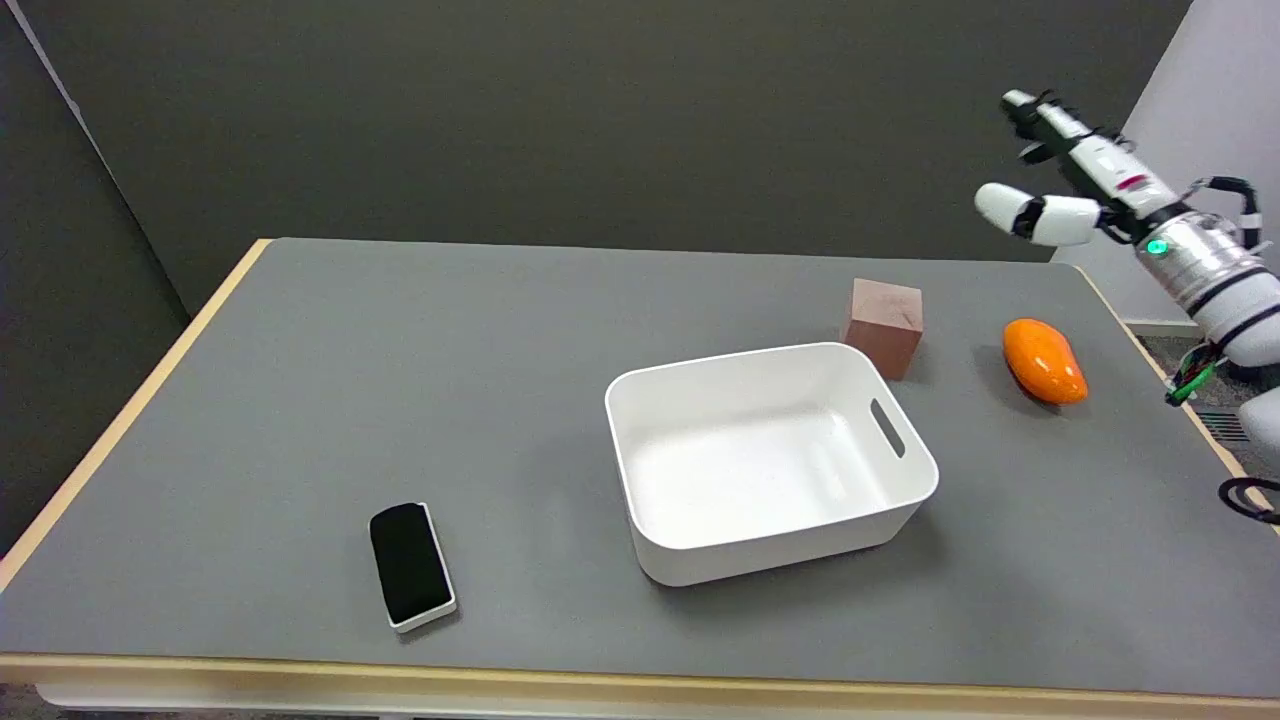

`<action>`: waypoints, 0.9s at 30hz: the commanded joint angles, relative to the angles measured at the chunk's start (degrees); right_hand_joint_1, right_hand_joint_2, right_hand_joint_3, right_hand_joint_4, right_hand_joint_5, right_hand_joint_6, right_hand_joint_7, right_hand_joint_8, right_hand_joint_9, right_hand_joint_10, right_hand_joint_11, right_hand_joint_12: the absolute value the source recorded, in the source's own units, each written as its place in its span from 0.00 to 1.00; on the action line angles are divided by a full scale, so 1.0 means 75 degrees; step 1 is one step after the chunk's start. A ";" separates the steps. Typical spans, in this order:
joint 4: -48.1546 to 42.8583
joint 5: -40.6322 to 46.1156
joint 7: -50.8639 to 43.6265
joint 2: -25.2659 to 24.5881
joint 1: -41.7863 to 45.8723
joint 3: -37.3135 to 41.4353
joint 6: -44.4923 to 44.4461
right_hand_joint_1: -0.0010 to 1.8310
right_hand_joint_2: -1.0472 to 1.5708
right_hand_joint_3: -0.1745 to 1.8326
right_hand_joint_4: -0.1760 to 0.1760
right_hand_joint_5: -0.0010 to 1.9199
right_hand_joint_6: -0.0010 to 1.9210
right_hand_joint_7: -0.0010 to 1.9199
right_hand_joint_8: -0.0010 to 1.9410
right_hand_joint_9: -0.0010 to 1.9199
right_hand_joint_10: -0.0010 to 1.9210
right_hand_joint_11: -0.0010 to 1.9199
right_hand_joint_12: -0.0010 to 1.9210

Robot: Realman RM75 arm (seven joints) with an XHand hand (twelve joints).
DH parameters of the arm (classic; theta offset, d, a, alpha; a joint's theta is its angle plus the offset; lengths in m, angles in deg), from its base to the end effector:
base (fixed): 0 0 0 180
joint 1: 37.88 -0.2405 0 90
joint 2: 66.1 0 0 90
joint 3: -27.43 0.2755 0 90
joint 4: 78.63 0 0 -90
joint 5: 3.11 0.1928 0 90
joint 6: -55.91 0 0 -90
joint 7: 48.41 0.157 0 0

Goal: Pick up wooden cube.

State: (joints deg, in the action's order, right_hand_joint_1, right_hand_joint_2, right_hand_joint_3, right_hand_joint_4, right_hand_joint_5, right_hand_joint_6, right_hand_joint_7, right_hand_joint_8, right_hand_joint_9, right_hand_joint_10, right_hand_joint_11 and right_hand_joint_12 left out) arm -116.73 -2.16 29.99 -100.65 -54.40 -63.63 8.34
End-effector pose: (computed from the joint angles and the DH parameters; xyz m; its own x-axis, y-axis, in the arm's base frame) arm -0.1629 -0.3357 0.6003 0.8844 0.2409 0.3997 -0.4017 -0.0430 0.9147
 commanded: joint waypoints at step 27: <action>-0.3996 -0.3609 0.1783 0.1283 0.0132 -0.3050 0.4252 0.11 0.57 0.55 0.41 0.00 0.09 0.01 0.09 0.01 0.24 0.01 0.49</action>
State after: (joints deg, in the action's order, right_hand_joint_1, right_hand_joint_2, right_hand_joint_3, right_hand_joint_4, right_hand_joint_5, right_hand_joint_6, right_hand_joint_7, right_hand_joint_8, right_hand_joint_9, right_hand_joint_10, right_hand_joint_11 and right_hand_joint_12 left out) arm -142.17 -26.28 40.10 -92.48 -50.64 -76.39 36.02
